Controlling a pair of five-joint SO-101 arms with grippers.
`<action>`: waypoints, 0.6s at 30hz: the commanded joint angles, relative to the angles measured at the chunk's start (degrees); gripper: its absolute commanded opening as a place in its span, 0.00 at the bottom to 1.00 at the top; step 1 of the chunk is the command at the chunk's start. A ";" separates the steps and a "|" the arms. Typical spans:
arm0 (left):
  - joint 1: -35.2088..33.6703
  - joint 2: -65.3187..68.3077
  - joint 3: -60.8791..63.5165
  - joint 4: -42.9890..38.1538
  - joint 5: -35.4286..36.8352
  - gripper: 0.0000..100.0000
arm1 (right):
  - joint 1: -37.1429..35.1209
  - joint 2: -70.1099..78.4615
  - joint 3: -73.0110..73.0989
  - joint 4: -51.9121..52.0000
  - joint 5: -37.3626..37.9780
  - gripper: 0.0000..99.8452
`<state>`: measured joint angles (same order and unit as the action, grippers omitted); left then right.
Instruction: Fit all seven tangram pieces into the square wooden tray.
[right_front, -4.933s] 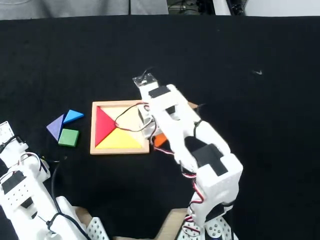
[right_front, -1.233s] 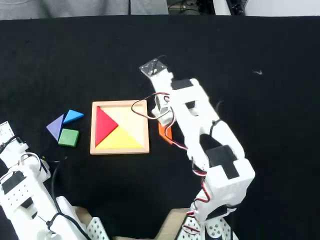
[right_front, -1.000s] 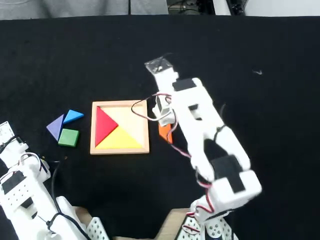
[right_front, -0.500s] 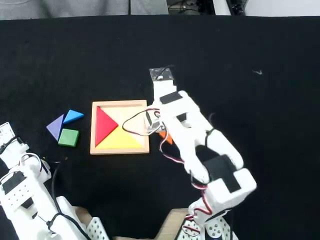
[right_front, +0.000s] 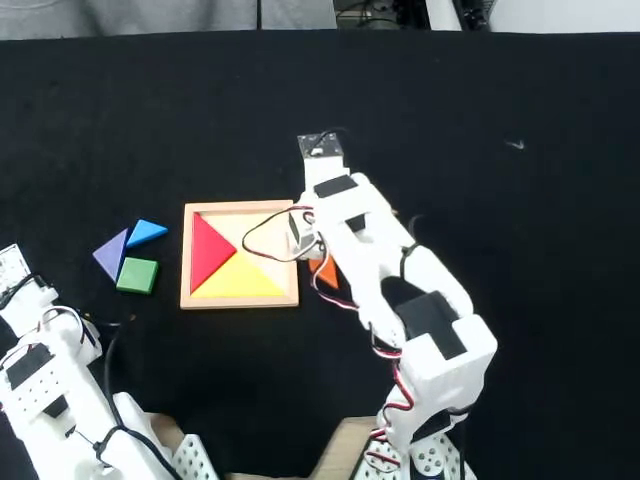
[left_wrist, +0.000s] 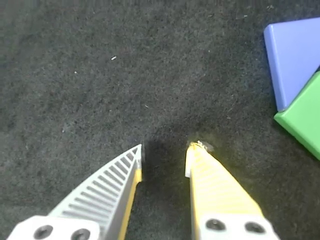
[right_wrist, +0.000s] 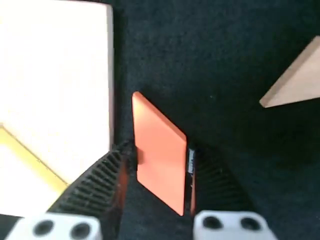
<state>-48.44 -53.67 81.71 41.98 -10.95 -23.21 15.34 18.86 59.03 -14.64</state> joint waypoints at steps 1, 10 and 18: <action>0.84 -0.79 -0.40 -0.97 0.18 0.16 | 0.00 -0.66 -2.77 0.53 0.00 0.10; 0.84 -0.79 -0.40 -0.97 0.18 0.16 | 0.00 -8.48 -2.68 4.48 1.85 0.10; 0.84 -0.79 -0.40 -1.05 0.26 0.16 | -1.58 -23.16 -0.04 5.27 1.49 0.10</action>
<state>-48.44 -53.67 81.71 41.98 -10.95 -23.30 -1.89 18.95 64.04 -13.41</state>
